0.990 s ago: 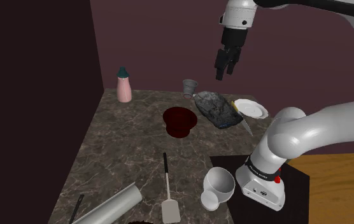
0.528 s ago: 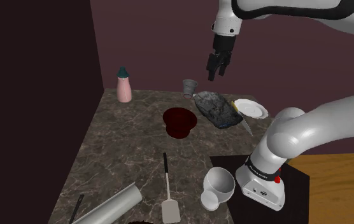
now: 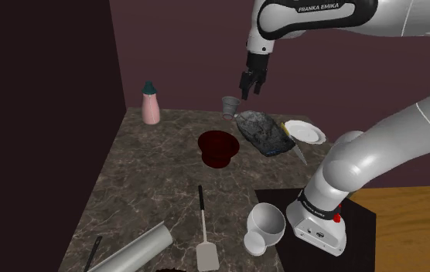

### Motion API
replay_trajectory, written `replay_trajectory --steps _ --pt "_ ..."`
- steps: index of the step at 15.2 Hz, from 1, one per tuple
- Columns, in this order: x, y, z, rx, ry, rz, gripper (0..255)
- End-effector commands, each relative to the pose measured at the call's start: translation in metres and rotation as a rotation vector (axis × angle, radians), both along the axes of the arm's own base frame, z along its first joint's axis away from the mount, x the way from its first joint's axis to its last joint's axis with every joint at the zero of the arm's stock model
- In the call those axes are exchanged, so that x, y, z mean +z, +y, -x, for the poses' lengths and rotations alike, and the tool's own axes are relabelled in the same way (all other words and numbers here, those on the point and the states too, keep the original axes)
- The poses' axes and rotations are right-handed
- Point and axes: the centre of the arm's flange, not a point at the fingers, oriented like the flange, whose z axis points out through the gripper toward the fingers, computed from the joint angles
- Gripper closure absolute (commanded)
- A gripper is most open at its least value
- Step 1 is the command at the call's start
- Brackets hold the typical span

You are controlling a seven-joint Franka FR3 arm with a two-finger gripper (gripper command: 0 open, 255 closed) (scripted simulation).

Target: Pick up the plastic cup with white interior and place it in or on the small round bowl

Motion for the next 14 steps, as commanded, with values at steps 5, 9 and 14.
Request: replay_trajectory --steps 5,9,14 --pt "-0.042 -0.046 -0.048 -0.009 -0.006 0.003 0" --pt "-0.067 -0.078 -0.08 -0.016 -0.009 0.004 0" --pt "-0.1 -0.118 -0.121 -0.024 -0.013 0.006 0"
